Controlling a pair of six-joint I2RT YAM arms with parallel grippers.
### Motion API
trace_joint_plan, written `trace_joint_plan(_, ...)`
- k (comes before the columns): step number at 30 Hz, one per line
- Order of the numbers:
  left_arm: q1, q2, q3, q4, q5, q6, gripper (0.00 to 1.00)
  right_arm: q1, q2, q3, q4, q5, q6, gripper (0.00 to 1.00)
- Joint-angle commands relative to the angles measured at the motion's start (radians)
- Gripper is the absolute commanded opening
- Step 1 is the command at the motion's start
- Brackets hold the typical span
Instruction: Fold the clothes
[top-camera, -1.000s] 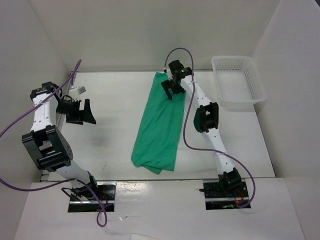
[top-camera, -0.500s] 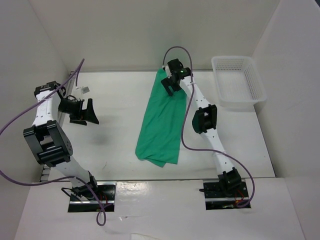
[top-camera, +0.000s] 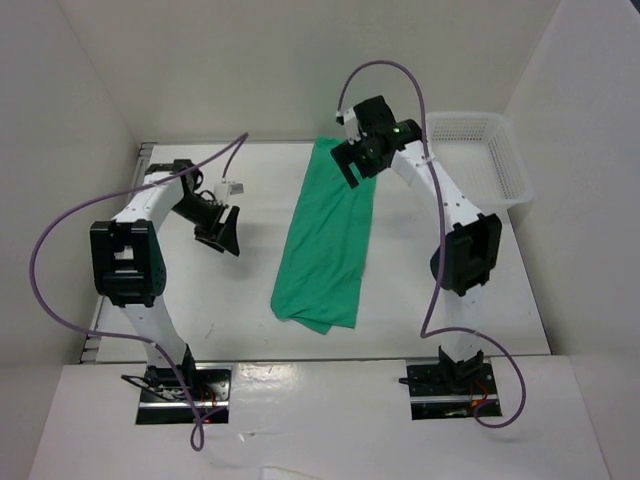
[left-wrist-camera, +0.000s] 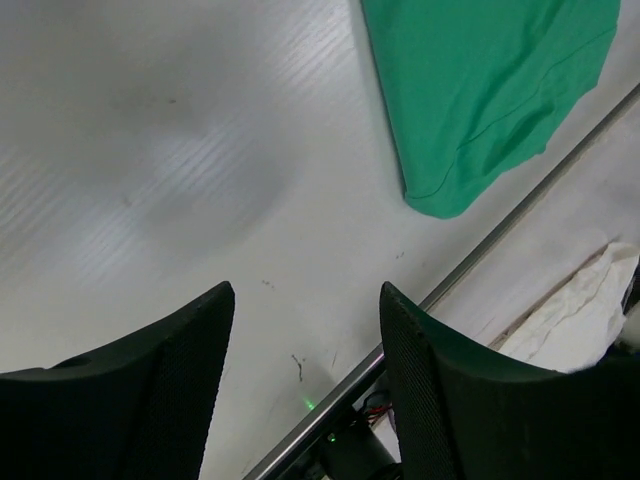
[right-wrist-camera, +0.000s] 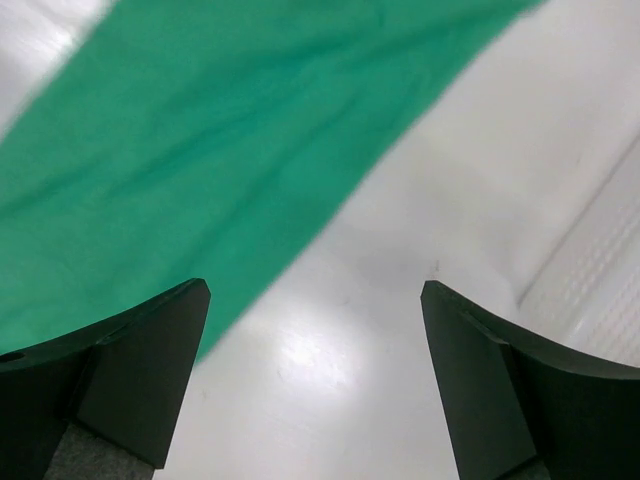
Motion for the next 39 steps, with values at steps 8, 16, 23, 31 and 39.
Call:
trace_joint_plan(8, -0.210, 0.100, -0.055, 0.117, 0.127, -0.046, 0.65, -0.020, -0.184, -0.488, 0.128, 0.106, -0.017, 0.94)
trace_joint_plan(16, -0.281, 0.135, -0.009, 0.107, 0.204, -0.046, 0.69, -0.020, -0.164, -0.521, 0.099, 0.010, 0.022, 0.95)
trace_joint_plan(23, -0.100, 0.060, -0.009, 0.106, 0.215, -0.046, 0.81, 0.052, -0.092, -0.486, 0.119, -0.053, 0.099, 0.99)
trace_joint_plan(31, 0.061, -0.031, -0.009, 0.085, 0.121, -0.074, 0.96, 0.081, -0.002, -0.396, 0.154, -0.114, 0.301, 0.99)
trace_joint_plan(39, 0.127, -0.123, -0.082, 0.140, -0.003, -0.145, 0.99, 0.111, 0.043, -0.451, 0.177, -0.142, 0.426, 0.99)
